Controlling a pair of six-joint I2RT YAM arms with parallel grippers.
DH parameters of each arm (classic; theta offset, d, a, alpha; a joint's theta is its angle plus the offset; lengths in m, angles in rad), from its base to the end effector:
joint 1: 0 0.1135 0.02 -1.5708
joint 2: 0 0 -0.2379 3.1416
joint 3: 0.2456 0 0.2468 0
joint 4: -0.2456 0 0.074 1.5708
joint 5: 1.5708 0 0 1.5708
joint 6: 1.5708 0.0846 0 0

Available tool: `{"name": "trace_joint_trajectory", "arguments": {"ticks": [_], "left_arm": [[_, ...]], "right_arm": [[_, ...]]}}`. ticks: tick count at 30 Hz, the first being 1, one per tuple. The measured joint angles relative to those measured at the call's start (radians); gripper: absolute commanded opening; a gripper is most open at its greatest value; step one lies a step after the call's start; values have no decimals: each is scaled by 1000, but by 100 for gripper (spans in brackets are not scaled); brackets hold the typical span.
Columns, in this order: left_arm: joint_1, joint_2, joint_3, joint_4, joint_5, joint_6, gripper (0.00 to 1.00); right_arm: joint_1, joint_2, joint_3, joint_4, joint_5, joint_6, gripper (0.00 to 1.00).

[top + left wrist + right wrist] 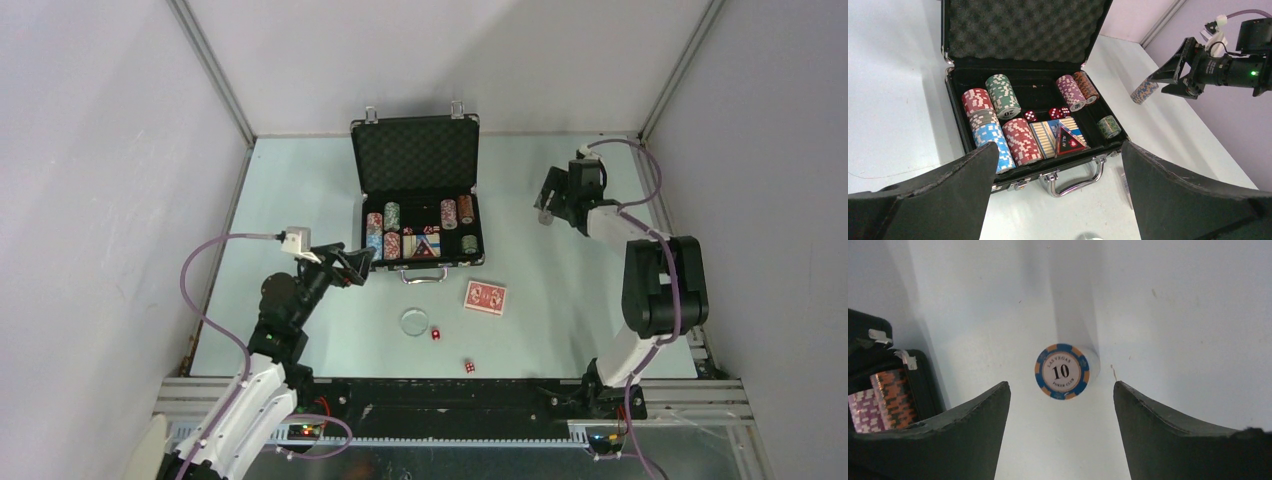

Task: Pack up texas hold em set

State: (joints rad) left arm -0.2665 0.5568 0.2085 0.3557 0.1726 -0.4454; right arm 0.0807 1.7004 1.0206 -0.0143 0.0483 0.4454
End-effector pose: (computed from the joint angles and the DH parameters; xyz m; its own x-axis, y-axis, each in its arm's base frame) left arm 0.2092 -0.0722 0.2151 -0.1767 -0.3917 -0.9030 0.3867 0.8160 -0.4297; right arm 0.3955 0.0279 0.1442 -0.5942 0.3837 -0.7069 0.2354 0.9234 0.3033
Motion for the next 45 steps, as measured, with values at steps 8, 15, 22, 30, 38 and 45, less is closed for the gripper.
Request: {"name": "trace_joint_trajectory", "arguments": {"ticks": [8,15,22,30,38,45], "left_arm": [[0,0,0,0,8,0,100],[0,0,0,0,14,0,100],[-1,5,-5,21,18,-2,97],[-30,50,-9,44,18,1,96],[-51,84,-9,47,23,1,96],[-53,84,-9,46,30,2,97]], "right_arm": [[5,117,167,-141,43,11,72],[51,203,286,-247,116,-14,42],[135,208,329,-347,188,-68,23],[230,82,330,-490,16,-117,18],[245,44,377,-524,-285,-132,16],[309,114,447,-557,-388,-130,15]]}}
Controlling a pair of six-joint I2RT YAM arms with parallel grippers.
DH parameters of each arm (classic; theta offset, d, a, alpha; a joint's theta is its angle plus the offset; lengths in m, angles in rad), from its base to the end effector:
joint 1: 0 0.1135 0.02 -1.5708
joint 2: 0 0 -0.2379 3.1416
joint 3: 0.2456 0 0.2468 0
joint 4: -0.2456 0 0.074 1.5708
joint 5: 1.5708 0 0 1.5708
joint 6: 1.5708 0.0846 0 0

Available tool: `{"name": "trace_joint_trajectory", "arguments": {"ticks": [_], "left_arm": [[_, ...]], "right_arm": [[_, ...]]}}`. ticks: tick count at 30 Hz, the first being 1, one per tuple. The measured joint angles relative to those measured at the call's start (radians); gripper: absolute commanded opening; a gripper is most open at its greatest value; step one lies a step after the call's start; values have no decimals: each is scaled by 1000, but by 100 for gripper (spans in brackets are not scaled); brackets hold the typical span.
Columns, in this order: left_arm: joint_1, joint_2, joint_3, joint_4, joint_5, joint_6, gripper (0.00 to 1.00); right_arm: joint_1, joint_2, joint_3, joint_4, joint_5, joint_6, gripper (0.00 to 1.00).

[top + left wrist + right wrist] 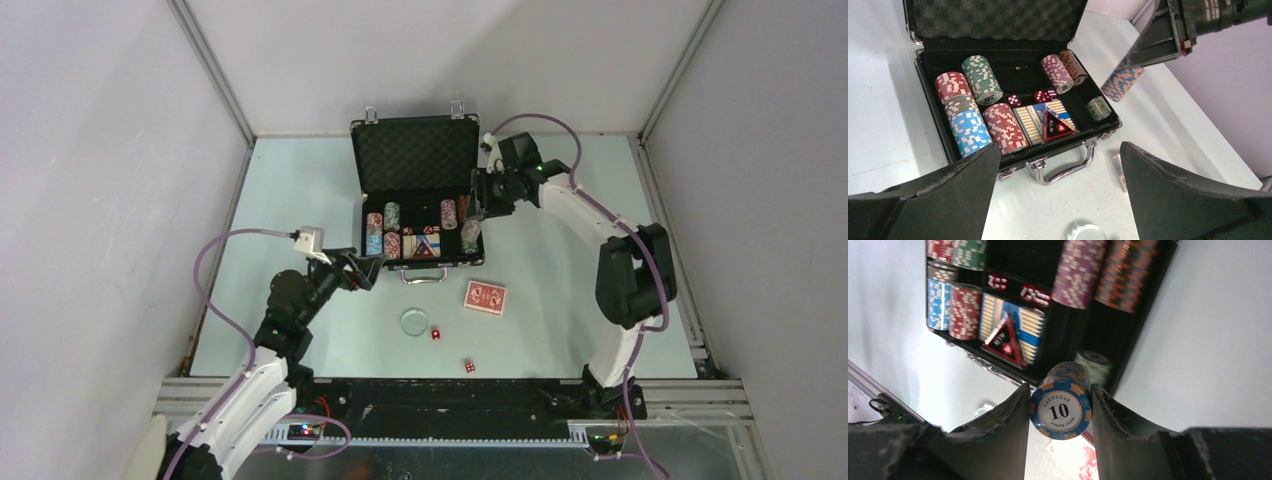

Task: Pack up texas hold em set

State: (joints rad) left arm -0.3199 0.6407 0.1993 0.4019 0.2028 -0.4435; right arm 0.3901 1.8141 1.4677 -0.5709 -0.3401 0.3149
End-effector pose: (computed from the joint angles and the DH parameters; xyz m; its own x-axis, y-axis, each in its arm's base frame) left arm 0.2112 -0.0879 0.2015 -0.2480 -0.3606 -0.8991 0.4347 0.7880 -0.4359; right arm 0.3743 0.1844 0.1975 -0.8673 -0.0409 -0.4960 -0.2918 0.8492 0.4401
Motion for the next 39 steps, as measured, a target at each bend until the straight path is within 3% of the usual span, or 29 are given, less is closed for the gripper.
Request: {"name": "trace_joint_trajectory", "arguments": {"ticks": [11,22,23,25,26,28,39], "left_arm": [[-3,3,0,-8,11,8,97],[-5,33,1,-8,11,8,97],[-5,34,1,-9,11,8,97],[-5,33,1,-9,11,8,97],[-5,33,1,-9,11,8,97],[-5,33,1,-10,11,8,97],[-5,32,1,-23,10,10,97]], "right_arm": [[102,229,291,-154,-29,-30,14],[132,318,359,-286,10,-79,18],[133,327,366,-289,11,-83,21],[134,346,381,-297,12,-89,46],[134,354,390,-302,11,-90,85],[139,374,410,-311,11,-90,98],[162,377,418,-283,62,-103,98]]}}
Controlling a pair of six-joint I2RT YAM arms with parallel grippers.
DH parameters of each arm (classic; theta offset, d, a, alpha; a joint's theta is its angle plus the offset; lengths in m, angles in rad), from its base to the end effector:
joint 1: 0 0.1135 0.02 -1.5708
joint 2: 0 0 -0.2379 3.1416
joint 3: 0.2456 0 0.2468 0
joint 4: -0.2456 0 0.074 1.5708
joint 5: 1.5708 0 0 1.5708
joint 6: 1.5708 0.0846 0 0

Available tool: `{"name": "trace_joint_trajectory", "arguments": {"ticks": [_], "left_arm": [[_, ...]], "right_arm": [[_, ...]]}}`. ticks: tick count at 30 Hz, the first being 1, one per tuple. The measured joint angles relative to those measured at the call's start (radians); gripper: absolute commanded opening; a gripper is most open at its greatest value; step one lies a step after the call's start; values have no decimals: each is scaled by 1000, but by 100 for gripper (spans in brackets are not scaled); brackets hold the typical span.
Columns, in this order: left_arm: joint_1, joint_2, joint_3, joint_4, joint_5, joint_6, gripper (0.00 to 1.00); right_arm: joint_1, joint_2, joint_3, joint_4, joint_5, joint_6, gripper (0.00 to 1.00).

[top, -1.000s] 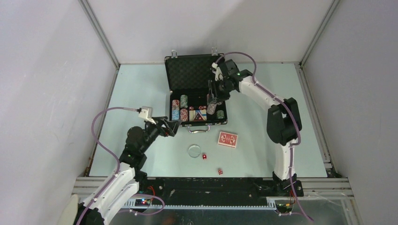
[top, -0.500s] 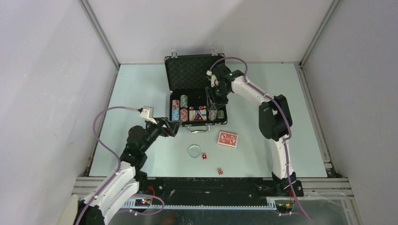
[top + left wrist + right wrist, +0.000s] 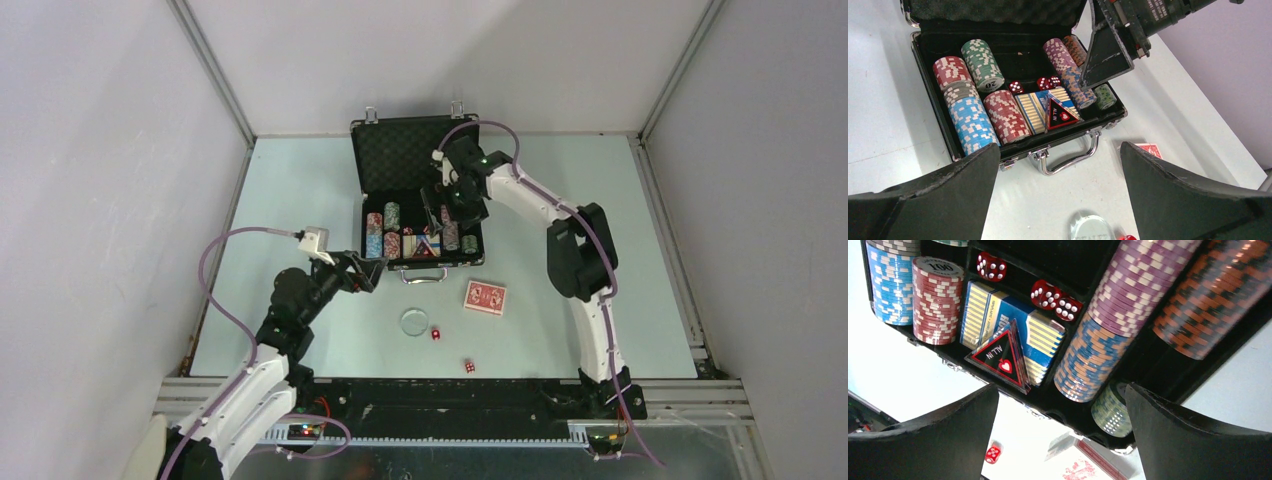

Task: Pack up texas hold em set

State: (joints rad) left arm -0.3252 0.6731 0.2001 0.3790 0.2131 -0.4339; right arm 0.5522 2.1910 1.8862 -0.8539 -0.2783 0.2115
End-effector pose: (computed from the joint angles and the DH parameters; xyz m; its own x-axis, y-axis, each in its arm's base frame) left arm 0.2126 -0.0906 0.1915 -0.2959 -0.3339 -0.8950 0.4270 0.7919 -0.4366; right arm 0.3853 0.2647 0.1502 -0.8883 -0.3102 -0.3388 -0.4210 0.8448 0.3302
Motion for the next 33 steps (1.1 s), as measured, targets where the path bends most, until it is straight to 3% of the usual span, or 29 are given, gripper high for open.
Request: {"name": "trace_joint_trajectory", "arguments": {"ticks": [5,12,14,17,28,33], "left_arm": [[0,0,0,0,0,1,97],[0,-7,0,-3,-2,1,97],[0,-13,0,-6,-6,1,97],[0,-28,0,-8,-12,1,97],[-2,-18,0,-6,-23,1,97],[-2,-10,0,-6,-22,0,97]], "right_arm": [[0,-95,-82,60,49,14,86],[29,-333,-362,223,119,51,82],[66,-392,-434,247,158,61,83],[127,-469,-539,269,226,80,98],[202,-574,-753,196,515,306,100],[260,-613,-808,208,502,264,98]]}}
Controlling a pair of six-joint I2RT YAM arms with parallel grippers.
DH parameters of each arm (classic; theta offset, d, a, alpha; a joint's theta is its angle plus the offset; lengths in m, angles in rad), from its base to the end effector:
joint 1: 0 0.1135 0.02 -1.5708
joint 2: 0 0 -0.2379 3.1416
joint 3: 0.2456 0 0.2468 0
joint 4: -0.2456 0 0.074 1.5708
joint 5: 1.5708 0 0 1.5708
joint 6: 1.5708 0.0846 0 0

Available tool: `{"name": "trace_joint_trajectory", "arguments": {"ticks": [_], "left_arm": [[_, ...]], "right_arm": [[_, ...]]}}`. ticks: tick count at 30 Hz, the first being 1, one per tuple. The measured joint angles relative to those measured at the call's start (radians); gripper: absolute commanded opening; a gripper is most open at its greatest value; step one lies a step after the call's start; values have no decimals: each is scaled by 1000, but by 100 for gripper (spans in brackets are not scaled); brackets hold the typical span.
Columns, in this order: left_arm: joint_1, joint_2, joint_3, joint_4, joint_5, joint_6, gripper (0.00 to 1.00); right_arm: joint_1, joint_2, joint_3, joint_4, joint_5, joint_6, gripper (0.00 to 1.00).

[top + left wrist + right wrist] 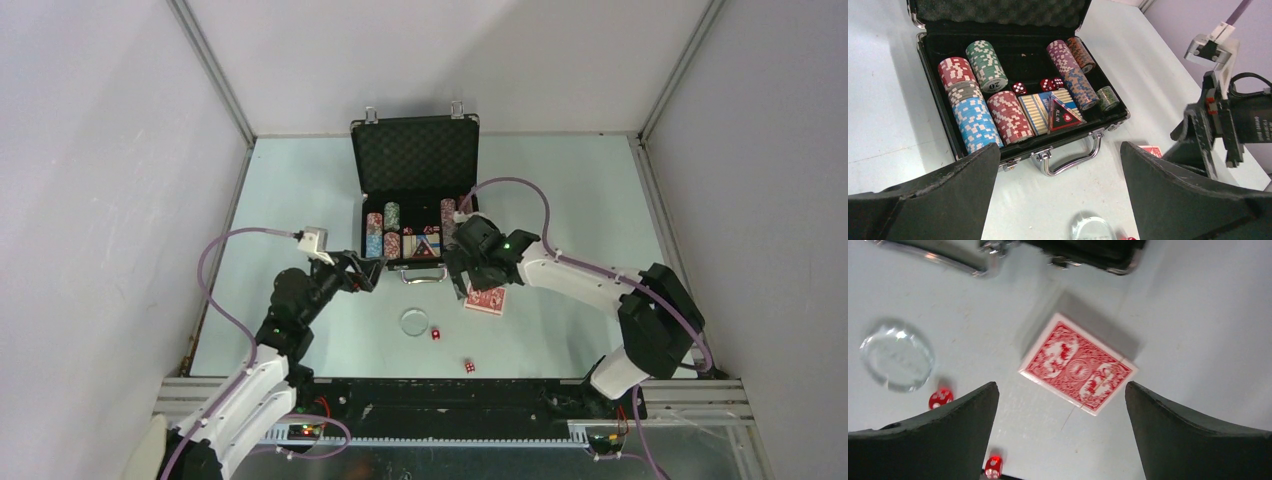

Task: Pack up texas hold em set

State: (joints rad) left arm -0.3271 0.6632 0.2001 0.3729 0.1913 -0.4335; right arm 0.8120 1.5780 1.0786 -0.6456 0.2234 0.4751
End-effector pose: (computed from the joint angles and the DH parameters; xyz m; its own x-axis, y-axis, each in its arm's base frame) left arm 0.2126 -0.0891 0.1926 -0.2852 -0.3387 -0.8966 0.4132 0.8006 -0.4339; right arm 0.2374 0.2231 0.1469 -0.8521 -0.2504 -0.4596 -0.2866 0.9580 0.0095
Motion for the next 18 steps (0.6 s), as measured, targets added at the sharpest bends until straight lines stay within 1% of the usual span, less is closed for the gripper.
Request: {"name": "trace_joint_trajectory", "arguments": {"ticks": [2,6,8,12,18], "left_arm": [[0,5,0,0,1,0,97],[-1,6,0,0,4,0,97],[-1,6,0,0,4,0,97],[-2,7,0,0,4,0,97],[-3,16,0,4,4,0,97]], "right_arm": [[7,-11,-6,16,-60,-69,97],[8,-21,-38,56,-158,-230,99],[7,-18,-44,56,-185,-287,100],[-5,24,-18,65,-223,-349,100],[-51,128,-4,106,-255,-371,100]]}}
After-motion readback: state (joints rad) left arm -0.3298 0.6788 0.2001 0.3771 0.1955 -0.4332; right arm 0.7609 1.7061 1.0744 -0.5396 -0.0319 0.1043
